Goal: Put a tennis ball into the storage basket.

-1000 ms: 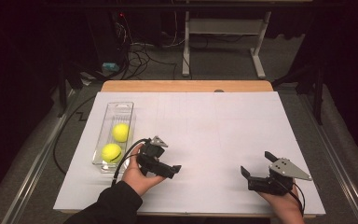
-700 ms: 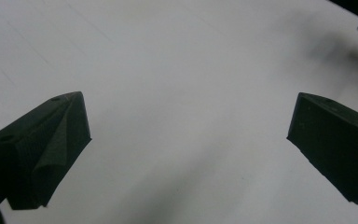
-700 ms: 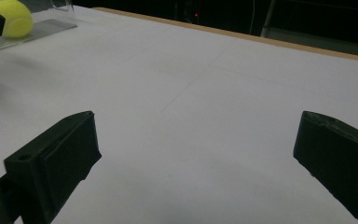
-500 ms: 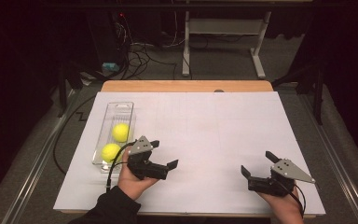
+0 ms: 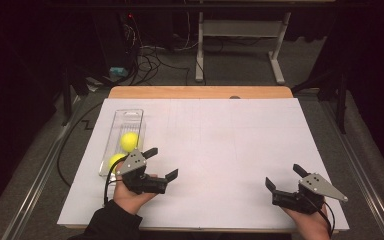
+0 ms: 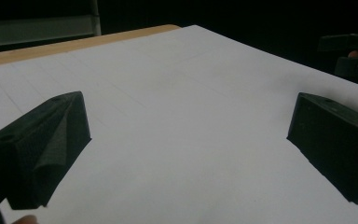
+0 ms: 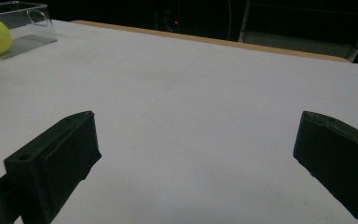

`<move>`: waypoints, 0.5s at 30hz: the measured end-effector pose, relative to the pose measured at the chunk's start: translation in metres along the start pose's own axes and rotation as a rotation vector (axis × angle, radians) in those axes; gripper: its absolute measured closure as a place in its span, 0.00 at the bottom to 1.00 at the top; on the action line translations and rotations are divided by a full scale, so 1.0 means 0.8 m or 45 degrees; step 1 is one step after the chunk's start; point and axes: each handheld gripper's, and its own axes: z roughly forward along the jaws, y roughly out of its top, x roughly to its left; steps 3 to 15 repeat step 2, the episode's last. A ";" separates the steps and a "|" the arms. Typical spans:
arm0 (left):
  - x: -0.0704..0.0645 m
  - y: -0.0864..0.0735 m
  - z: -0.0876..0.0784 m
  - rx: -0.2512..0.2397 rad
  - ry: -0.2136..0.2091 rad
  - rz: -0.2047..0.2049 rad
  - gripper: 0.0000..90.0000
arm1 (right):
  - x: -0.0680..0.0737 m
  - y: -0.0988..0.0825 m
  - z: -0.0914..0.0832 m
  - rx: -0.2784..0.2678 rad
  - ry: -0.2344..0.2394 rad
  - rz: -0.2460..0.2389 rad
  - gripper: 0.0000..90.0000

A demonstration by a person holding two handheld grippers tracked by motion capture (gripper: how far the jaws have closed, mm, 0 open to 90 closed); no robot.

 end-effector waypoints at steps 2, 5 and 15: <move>0.000 -0.001 -0.001 -0.019 0.006 0.004 0.00 | -0.002 0.000 0.000 -0.001 -0.002 0.002 0.00; 0.000 -0.001 -0.001 -0.019 0.006 0.004 0.00 | -0.002 0.000 0.000 -0.001 -0.002 0.002 0.00; 0.000 -0.001 -0.001 -0.019 0.006 0.004 0.00 | -0.002 0.000 0.000 -0.001 -0.002 0.002 0.00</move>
